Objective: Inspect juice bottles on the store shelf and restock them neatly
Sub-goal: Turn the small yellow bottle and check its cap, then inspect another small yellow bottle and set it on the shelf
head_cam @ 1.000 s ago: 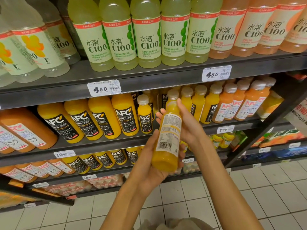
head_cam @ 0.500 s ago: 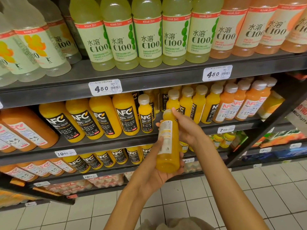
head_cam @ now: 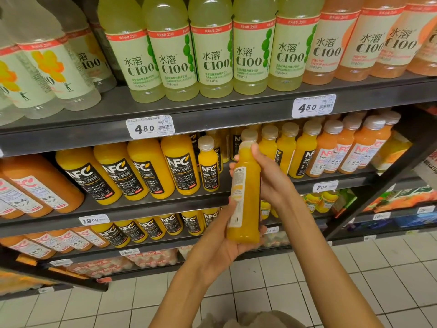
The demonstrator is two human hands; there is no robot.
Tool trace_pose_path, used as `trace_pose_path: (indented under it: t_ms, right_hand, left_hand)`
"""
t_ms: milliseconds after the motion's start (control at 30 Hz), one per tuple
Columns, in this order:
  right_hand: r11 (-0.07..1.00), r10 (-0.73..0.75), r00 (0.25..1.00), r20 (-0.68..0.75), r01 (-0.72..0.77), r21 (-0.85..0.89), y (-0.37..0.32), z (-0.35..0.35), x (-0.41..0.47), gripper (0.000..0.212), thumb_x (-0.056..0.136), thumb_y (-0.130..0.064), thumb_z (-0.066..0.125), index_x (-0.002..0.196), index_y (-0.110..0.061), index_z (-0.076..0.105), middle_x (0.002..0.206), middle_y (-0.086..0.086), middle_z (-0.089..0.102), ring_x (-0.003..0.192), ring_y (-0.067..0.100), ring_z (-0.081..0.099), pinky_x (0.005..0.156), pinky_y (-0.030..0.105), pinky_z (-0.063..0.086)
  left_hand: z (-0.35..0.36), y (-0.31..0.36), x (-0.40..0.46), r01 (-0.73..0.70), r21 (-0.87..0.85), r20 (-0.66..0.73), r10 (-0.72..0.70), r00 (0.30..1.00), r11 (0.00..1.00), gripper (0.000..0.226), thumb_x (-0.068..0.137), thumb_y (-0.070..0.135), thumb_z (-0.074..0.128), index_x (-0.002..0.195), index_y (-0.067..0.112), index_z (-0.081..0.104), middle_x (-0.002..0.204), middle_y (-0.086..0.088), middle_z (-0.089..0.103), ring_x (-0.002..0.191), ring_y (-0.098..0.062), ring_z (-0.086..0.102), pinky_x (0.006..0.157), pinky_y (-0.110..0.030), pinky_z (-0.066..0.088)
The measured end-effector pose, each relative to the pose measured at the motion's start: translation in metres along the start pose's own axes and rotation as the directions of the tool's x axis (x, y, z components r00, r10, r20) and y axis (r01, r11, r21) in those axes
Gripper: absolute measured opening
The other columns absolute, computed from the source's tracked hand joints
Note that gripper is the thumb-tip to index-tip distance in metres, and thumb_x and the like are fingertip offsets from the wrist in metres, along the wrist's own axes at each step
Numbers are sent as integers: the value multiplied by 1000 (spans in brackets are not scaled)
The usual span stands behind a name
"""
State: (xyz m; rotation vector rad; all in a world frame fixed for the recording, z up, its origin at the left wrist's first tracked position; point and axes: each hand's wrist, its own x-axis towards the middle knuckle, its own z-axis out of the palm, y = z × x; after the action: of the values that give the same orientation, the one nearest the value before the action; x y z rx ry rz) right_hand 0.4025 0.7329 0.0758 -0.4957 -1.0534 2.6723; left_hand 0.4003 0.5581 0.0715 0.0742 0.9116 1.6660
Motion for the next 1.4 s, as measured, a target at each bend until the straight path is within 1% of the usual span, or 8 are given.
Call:
trace_pose_path:
  t_ms: [167,400,567,700,900,1100,1267,1400]
  right_hand:
    - [935,-228,968,105,248,-255,-12,8,-11,57,79,-32,68,125,-3,53,101,11,71,93,22,70,70,29,56]
    - [781,-294,940,171,340,-524,2,6,-12,52,62,-15,85,109,-29,65,110,0,70,106,19,65,84,25,50]
    - [598,-434,887,158,415,-686,5,6,1,49,67,-5,83,104,-26,60,100,-12,68,97,3,63,82,17,50]
    - [489,-465,871,155,399,-775,11,2,18,49,69,-4,82,106,-21,55,104,-7,64,99,9,62,82,17,50]
    - [414,-532,844,66,328,-849,19,-5,37,49,68,-14,85,104,-26,53,100,-12,63,95,7,61,75,17,50]
    - [194,-645,761,72,254,-948,25,-3,48,50,67,-27,85,105,-22,53,96,-12,63,91,13,62,71,39,53]
    - [150,-593,800,91,220,-964,19,-3,58,59,70,-27,83,116,-13,49,110,0,65,101,17,61,77,35,52]
    - [139,-523,835,172,283,-949,9,-7,58,51,74,-16,80,119,-10,54,117,5,61,108,19,57,89,35,50]
  left_hand:
    - [-6,3,12,-80,706,-131,240,962,703,43,69,55,66,108,46,50,109,16,64,92,6,63,68,-11,50]
    - [-37,1,69,-20,774,-216,292,932,633,52,79,26,73,124,20,49,107,6,63,93,0,58,62,-8,44]
    - [-53,1,109,-15,670,-375,356,856,742,58,80,25,74,128,15,42,108,1,62,98,-13,58,79,-26,46]
    - [-61,3,133,-16,535,-433,290,854,845,55,81,21,73,127,14,45,116,-4,63,106,-19,60,68,-26,49]
    - [-72,2,152,124,616,-549,312,775,778,38,79,29,75,107,6,66,120,-16,60,116,-26,54,90,-43,53]
    - [-66,6,152,-64,387,-495,266,827,920,10,84,6,68,88,3,58,102,-23,68,88,-31,68,61,-23,58]
    - [-60,9,159,-65,213,-538,172,825,975,39,83,1,67,107,4,36,111,-31,59,92,-34,65,83,-42,54]
    - [-63,11,160,-30,159,-550,114,827,987,55,83,9,70,123,4,32,113,-29,61,81,-22,67,63,-25,56]
